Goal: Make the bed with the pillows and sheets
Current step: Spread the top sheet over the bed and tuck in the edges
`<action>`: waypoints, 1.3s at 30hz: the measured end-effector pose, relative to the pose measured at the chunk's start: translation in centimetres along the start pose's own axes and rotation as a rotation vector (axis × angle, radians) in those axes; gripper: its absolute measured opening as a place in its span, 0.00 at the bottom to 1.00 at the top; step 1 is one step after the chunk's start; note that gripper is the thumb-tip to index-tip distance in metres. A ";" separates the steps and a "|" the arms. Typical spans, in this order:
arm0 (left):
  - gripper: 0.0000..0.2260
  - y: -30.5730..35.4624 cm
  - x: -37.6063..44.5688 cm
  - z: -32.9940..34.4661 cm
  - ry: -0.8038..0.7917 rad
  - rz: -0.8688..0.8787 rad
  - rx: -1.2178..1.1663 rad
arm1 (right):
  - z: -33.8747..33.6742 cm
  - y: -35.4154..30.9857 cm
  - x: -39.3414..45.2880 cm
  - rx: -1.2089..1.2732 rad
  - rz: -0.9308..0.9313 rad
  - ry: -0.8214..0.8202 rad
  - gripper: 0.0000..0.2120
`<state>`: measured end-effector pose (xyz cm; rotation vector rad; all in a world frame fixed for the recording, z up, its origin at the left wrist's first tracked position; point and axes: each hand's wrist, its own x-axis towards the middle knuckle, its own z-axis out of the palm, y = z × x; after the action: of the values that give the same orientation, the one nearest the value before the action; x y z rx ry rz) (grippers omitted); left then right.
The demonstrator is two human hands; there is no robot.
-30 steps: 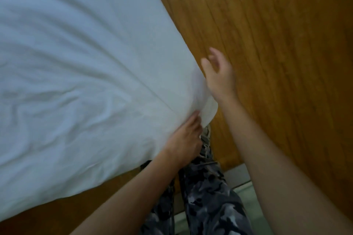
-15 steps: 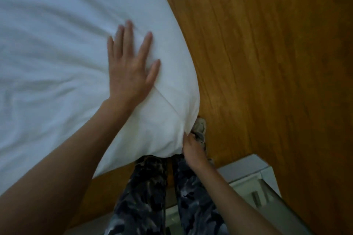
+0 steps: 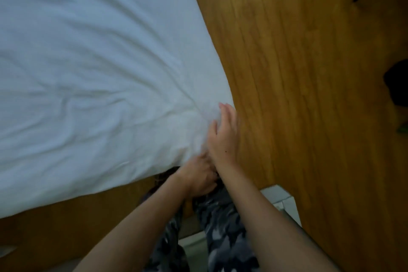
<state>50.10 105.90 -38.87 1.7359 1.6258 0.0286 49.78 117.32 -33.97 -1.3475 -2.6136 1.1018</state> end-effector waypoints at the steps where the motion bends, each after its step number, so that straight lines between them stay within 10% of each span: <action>1: 0.23 1.0 -1.6 -0.2 -0.053 -0.043 -0.043 | -0.3 -1.6 0.2 -0.021 -0.039 -0.060 0.21; 17: 0.19 5.2 -27.9 -19.6 0.489 -0.949 -0.314 | -15.6 -17.9 -5.9 -0.149 -0.156 -0.577 0.21; 39: 0.14 18.1 -1.5 -31.4 1.023 -1.564 -1.008 | -35.7 -13.9 19.1 -0.522 -0.547 -0.873 0.21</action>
<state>49.91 121.48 -6.06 -0.6617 2.5032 0.8760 38.55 146.42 -4.67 0.0011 -3.7138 1.1025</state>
